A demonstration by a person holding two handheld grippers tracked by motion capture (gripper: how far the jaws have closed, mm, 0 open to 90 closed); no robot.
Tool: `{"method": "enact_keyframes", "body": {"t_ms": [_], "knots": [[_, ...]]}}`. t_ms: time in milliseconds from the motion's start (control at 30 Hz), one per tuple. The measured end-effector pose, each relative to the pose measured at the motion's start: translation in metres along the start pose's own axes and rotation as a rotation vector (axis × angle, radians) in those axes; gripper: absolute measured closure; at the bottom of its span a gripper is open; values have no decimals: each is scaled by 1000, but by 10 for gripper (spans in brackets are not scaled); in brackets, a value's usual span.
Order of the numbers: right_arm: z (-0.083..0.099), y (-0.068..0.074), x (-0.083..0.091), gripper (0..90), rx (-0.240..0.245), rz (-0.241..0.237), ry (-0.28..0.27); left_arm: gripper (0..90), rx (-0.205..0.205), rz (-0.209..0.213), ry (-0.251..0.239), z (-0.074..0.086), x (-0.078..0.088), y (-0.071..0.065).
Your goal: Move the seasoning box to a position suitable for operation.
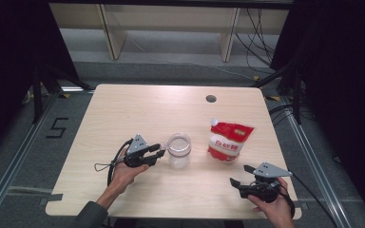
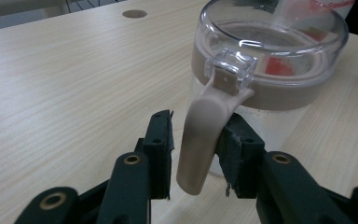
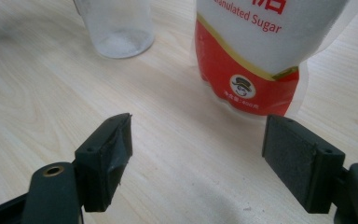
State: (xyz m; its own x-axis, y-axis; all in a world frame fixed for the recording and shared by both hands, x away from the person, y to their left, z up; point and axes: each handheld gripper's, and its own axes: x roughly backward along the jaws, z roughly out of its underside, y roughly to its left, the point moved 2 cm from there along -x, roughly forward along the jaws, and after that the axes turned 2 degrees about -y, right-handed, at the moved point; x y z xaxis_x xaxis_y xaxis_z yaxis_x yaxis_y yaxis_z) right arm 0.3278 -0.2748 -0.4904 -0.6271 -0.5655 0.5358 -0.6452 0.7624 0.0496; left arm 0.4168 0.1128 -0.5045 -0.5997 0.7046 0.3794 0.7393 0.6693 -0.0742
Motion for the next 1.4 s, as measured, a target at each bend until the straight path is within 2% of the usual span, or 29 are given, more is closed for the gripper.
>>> {"method": "enact_keyframes", "body": {"t_ms": [67,167,267,433,500,733,833,867,900,933,967,1000,1400], "knots": [[0,-1,0,252,14,9,-11,656,-9,8,2,-1,-1,0],[0,0,0,252,-4,1,3,706,-43,24,8,-1,-3,0],[0,0,0,252,2,9,1,720,-64,15,16,-2,-2,-3],[0,0,1,252,-4,11,6,721,-65,27,27,-1,1,-13],[1,-1,1,252,-4,13,9,723,-63,18,42,-1,4,-18],[1,-1,1,253,-5,15,7,725,-61,6,41,0,6,-23],[1,-2,1,253,-9,7,7,726,-65,23,40,2,9,-27],[0,-3,1,253,6,9,-6,726,-69,17,43,3,10,-29],[1,-2,1,254,-11,5,6,727,-69,28,41,3,11,-30],[0,-3,1,253,9,10,-5,727,-72,24,44,3,12,-31],[0,-3,1,253,9,10,-5,727,-72,24,44,3,12,-31],[1,-2,1,254,-5,9,8,727,-72,31,45,5,14,-33],[1,-2,0,255,-6,5,2,727,-84,70,46,9,23,-42]]}}
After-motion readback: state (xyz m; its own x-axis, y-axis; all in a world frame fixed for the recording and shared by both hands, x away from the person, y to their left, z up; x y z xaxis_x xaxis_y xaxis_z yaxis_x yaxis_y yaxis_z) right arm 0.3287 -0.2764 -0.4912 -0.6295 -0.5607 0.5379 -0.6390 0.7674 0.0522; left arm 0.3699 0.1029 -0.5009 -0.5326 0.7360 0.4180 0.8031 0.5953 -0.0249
